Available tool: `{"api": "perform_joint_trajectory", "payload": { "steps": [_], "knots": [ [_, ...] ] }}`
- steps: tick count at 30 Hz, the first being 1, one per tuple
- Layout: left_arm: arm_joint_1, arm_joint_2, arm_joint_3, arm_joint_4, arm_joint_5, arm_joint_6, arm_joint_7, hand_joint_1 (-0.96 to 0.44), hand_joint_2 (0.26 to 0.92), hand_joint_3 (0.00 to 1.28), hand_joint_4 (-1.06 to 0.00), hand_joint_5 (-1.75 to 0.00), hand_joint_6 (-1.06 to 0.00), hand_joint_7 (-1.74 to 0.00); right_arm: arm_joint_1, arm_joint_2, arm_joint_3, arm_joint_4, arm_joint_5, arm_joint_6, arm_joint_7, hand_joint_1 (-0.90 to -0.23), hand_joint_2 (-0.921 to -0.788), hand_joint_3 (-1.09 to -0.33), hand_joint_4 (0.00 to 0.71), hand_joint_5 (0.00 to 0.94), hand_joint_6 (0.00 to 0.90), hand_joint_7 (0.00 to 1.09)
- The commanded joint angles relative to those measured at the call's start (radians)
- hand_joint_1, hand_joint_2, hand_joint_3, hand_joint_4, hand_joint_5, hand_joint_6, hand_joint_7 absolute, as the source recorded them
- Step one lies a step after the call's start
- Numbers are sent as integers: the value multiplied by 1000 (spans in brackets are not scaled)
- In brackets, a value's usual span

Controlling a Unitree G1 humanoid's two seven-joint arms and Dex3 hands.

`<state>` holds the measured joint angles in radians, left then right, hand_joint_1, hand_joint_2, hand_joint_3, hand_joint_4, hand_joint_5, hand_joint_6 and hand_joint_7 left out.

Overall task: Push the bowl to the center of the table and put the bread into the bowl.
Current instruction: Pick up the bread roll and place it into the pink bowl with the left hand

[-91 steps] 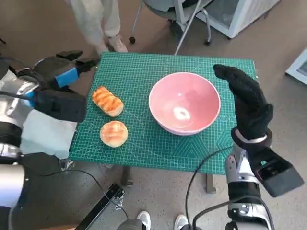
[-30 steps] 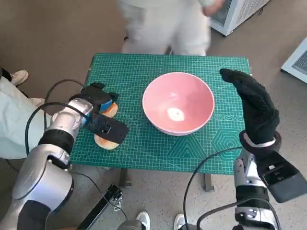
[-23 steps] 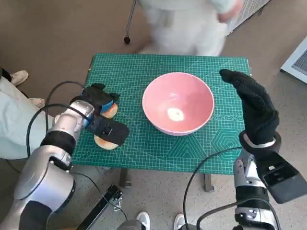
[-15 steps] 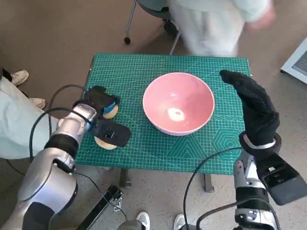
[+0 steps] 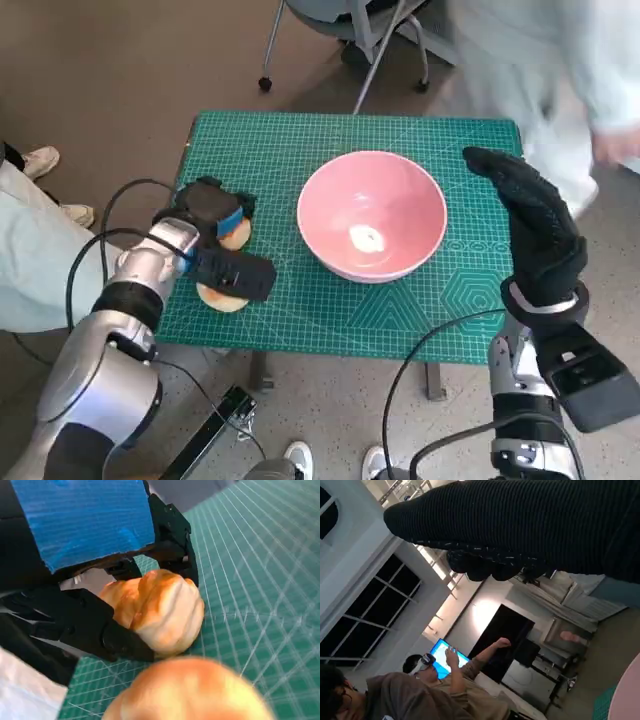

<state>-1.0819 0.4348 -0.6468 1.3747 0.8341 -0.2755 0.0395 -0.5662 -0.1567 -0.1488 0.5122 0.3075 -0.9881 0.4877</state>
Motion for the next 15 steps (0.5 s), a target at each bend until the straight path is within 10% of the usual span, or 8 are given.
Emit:
{"api": "perform_joint_trajectory", "payload": {
  "steps": [1,15],
  "knots": [
    [15,11,61,6,-60,11,-30,0,921,107,-613,-1199,-614,-1226,24,-9,6,-2,-6,19,0,-575,-921,-712,329,5,-1,814],
    [-37,35,157,-23,-128,-53,-3,0,920,83,-660,-1142,-622,-1224,14,4,17,5,-1,26,3,-583,-921,-708,330,6,-1,815]
  ]
}}
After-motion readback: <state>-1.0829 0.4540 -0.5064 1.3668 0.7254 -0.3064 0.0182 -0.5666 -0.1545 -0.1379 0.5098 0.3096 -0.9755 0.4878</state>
